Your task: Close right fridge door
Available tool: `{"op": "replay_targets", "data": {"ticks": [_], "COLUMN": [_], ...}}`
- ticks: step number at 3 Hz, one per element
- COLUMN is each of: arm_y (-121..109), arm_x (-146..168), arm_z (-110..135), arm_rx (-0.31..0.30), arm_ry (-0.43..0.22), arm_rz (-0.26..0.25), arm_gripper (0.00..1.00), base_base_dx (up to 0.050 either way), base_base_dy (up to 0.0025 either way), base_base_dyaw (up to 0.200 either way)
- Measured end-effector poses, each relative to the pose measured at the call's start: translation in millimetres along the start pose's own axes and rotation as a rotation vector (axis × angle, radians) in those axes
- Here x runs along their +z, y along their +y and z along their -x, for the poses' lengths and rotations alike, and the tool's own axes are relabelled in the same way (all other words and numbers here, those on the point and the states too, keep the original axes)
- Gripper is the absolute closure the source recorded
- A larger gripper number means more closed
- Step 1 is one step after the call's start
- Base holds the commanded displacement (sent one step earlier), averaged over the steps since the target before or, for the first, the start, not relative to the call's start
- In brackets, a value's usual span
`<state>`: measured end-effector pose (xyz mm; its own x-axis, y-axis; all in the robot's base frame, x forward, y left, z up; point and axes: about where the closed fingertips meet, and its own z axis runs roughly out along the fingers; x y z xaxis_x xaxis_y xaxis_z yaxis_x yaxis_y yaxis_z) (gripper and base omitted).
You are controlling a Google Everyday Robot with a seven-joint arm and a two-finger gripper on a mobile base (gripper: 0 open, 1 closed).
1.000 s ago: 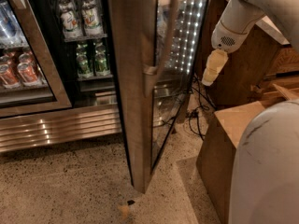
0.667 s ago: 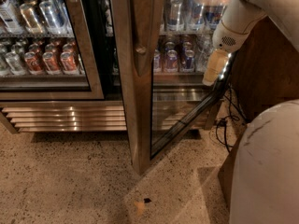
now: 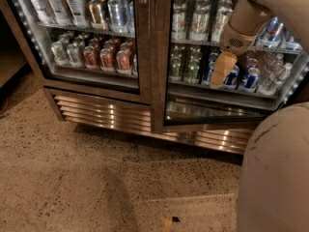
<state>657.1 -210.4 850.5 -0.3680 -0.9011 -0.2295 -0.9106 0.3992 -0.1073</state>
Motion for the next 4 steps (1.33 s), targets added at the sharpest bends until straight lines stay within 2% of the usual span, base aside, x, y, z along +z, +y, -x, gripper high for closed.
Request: {"op": "replay_targets", "data": {"ticks": [1,3,4], "arm_y": [0.0,0.1,-0.3], "arm_x": [0.0,3.1,4.7], "arm_z": [0.0,-0.2,0.3], "arm_rx": [0.000,0.003,0.008], "arm_ry": [0.000,0.013,0.013], "arm_rz": [0.000,-0.010,-0.018], "arm_gripper": [0.00,0.00,0.19], "base_base_dx": [0.050,0.000,0.000], "base_base_dy": [0.00000,0.00000,0.00000], "base_base_dyaw": [0.000,0.000,0.000]}}
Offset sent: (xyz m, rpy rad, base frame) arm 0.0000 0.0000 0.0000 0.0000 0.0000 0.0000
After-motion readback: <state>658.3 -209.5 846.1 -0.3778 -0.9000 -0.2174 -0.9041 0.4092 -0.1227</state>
